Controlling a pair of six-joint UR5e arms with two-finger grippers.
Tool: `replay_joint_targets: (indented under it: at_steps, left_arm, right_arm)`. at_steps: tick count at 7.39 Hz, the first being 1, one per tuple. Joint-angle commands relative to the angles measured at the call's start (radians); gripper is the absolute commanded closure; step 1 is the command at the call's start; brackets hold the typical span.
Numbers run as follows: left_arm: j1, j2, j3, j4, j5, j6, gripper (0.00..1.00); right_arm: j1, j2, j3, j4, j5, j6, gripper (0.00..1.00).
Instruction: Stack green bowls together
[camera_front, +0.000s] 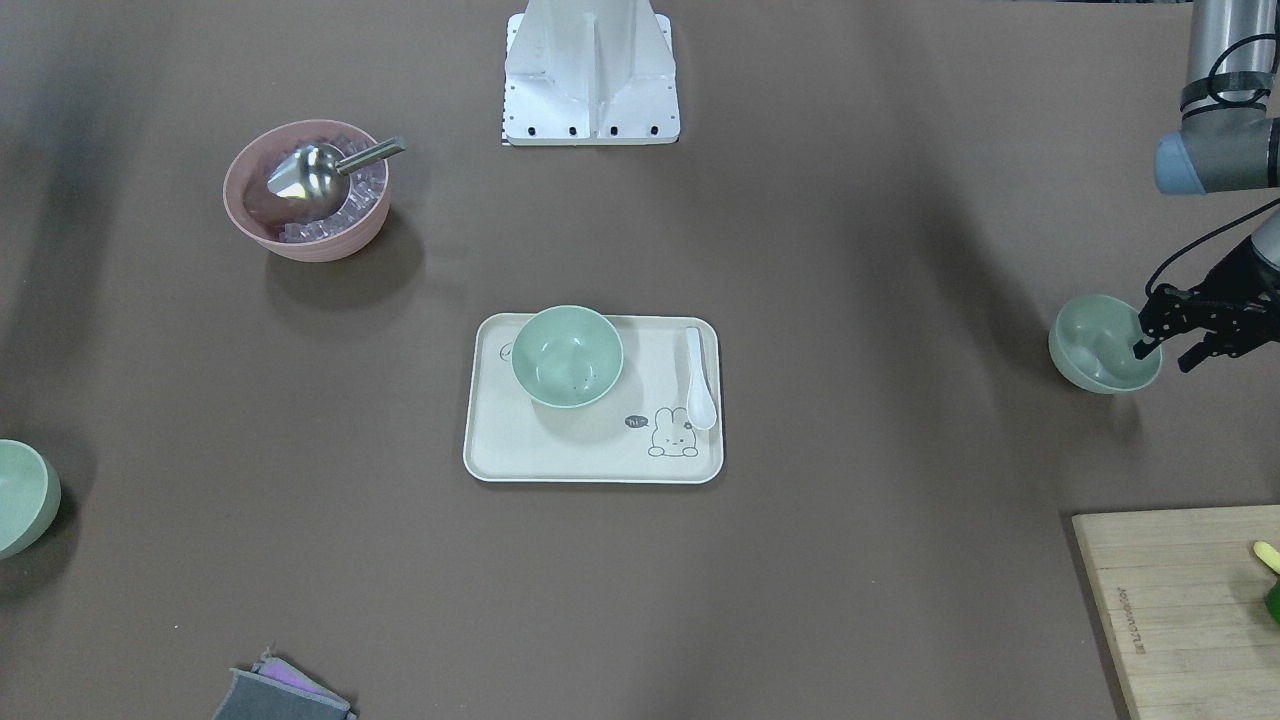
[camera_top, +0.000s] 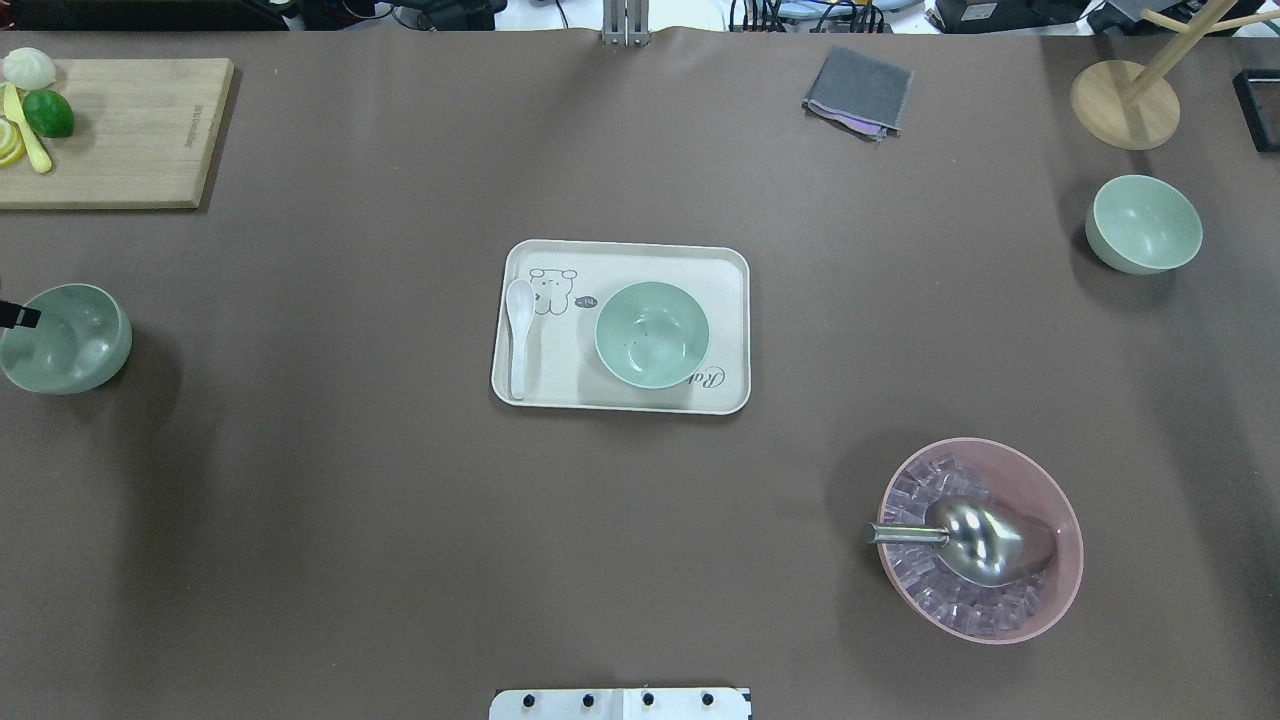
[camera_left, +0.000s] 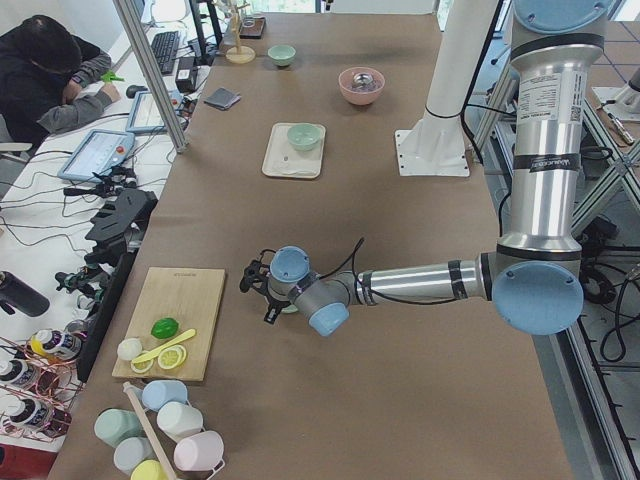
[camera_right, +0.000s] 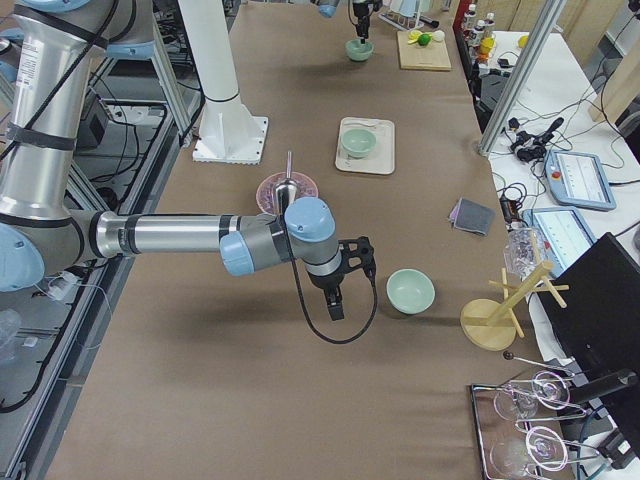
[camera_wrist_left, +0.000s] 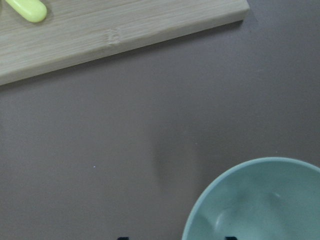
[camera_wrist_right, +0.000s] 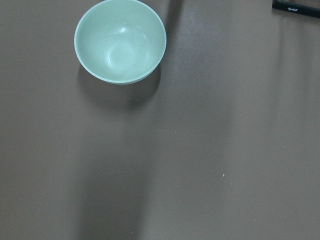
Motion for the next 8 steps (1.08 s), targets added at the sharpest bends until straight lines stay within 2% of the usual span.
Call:
replay_joint_targets:
  at_steps: [1,2,3,4,6,8]
  left_arm:
    - [0.005,0.001,-0.001,-0.014,0.0,-0.001,0.42]
    - [0.005,0.002,-0.003,-0.014,0.0,-0.001,0.54]
    - [0.005,0.002,-0.004,-0.015,-0.002,-0.001,0.84]
    - [0.005,0.002,-0.004,-0.017,0.0,-0.001,1.0]
    - [0.003,0.001,-0.011,-0.015,-0.006,-0.001,1.0]
    - [0.001,-0.008,-0.091,0.058,-0.072,-0.014,1.0]
  right_arm:
    - [0.0,0.0,-0.001,0.0,0.0,0.0,0.0]
    - [0.0,0.0,-0.001,0.0,0.0,0.001,0.0]
    - [0.0,0.0,-0.001,0.0,0.0,0.0,0.0]
    - [0.0,0.0,-0.001,0.0,0.0,0.0,0.0]
    - [0.0,0.0,-0.001,0.0,0.0,0.001,0.0]
    - [0.0,0.0,-0.001,0.0,0.001,0.0,0.0]
